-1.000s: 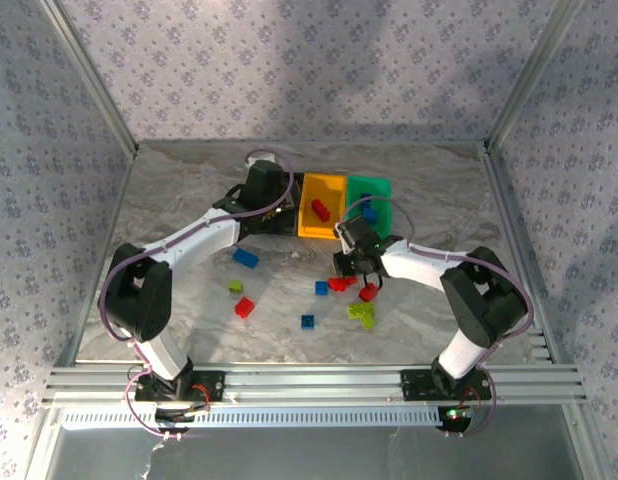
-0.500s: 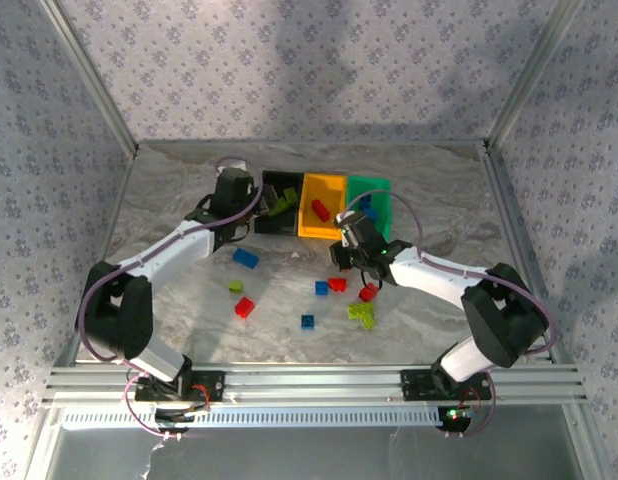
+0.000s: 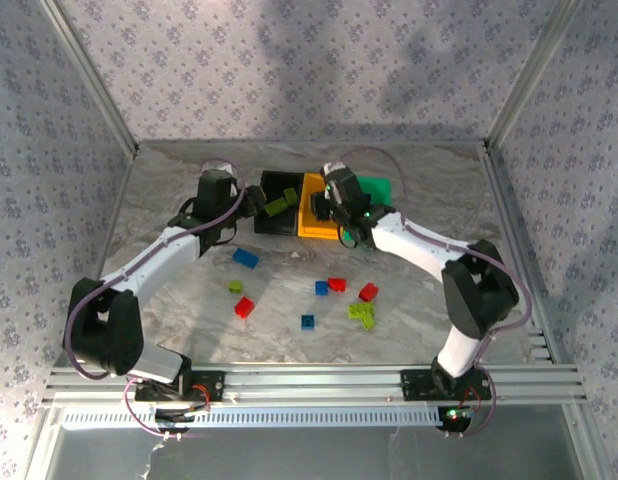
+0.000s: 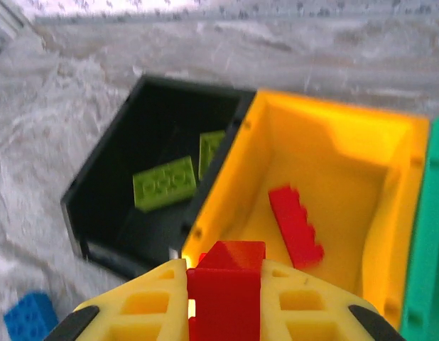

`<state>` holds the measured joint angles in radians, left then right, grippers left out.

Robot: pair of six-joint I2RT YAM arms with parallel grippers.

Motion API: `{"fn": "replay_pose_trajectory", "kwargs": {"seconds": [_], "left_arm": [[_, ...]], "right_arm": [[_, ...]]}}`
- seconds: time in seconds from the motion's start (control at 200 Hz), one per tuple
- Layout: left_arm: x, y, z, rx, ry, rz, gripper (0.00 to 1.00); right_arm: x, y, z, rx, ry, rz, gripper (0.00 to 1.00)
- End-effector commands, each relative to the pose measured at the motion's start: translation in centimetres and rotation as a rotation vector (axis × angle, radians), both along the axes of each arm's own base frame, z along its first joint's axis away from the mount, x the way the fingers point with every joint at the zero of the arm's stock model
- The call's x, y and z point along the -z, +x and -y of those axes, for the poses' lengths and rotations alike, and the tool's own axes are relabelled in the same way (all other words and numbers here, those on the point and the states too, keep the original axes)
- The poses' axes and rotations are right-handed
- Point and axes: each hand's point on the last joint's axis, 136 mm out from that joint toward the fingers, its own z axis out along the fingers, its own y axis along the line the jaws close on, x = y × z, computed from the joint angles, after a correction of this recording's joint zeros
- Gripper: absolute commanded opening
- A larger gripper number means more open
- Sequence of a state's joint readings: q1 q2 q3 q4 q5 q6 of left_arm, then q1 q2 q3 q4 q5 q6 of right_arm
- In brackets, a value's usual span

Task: Sort the legos into containers by color
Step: Place the lego in the container, then pick up the lego from the center of the table.

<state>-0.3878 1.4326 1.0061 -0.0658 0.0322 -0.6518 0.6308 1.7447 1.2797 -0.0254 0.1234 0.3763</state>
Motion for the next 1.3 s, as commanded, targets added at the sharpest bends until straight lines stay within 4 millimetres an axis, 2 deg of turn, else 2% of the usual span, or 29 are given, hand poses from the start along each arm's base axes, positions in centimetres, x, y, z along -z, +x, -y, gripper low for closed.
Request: {"fn": "replay_pose_trajectory", "kwargs": {"seconds": [0.0, 0.05, 0.15, 0.22, 0.305, 0.435, 0.54, 0.6, 0.62, 0.775, 0.94, 1.084, 1.294], "left_arm": [[-2.4, -1.0, -0.1, 0.031, -0.012, 0.039, 0.48], [-2.5, -1.3, -0.4, 0.025, -0.013, 0.048, 0.48], [-3.1, -1.7, -0.8, 0.024, -0.007, 0.054, 0.47], [-3.5, -2.1, -0.9, 0.027, -0.001, 0.061, 0.47], [-3.5, -2.3, -1.3, 0.014, 0.002, 0.07, 0.47], [-3.1, -1.9, -1.7, 0.004, 0.012, 0.058, 0.47], [-2.5, -1.8, -1.8, -0.001, 0.017, 0.053, 0.47], [-2.2, -1.5, -1.9, -0.003, 0.016, 0.054, 0.47], [-2.3, -1.4, -1.9, -0.005, 0.015, 0.056, 0.47], [-2.5, -1.0, -1.9, -0.018, -0.008, 0.082, 0.47], [-3.2, -0.7, -1.0, 0.002, -0.064, 0.095, 0.47], [-3.0, -0.4, -0.6, -0.001, -0.107, 0.097, 0.47], [-2.8, 0.0, 0.4, 0.03, -0.137, 0.083, 0.47]], "right_arm": [[0.7, 2.7, -0.2, 0.023, -0.015, -0.014, 0.15], [0.9, 3.8, -0.3, 0.029, -0.008, -0.023, 0.2], [1.5, 5.4, -0.4, 0.042, -0.012, -0.054, 0.4], [1.5, 5.4, -0.4, 0.047, -0.009, -0.056, 0.45], [1.4, 4.4, -0.6, 0.032, -0.006, -0.051, 0.46], [2.1, 1.3, -0.9, -0.014, -0.034, -0.059, 0.46], [3.5, -2.0, -0.5, -0.048, -0.072, -0.098, 0.46], [3.6, -3.8, -0.2, -0.061, -0.067, -0.112, 0.46], [5.1, -5.0, 0.3, -0.063, -0.085, -0.143, 0.47], [7.0, -10.3, 2.5, -0.046, -0.096, -0.214, 0.47], [9.5, -14.6, 4.7, -0.017, -0.116, -0.316, 0.48], [11.4, -16.9, 5.0, -0.024, -0.145, -0.378, 0.48], [12.9, -17.5, 5.2, 0.012, -0.191, -0.441, 0.48]]}}
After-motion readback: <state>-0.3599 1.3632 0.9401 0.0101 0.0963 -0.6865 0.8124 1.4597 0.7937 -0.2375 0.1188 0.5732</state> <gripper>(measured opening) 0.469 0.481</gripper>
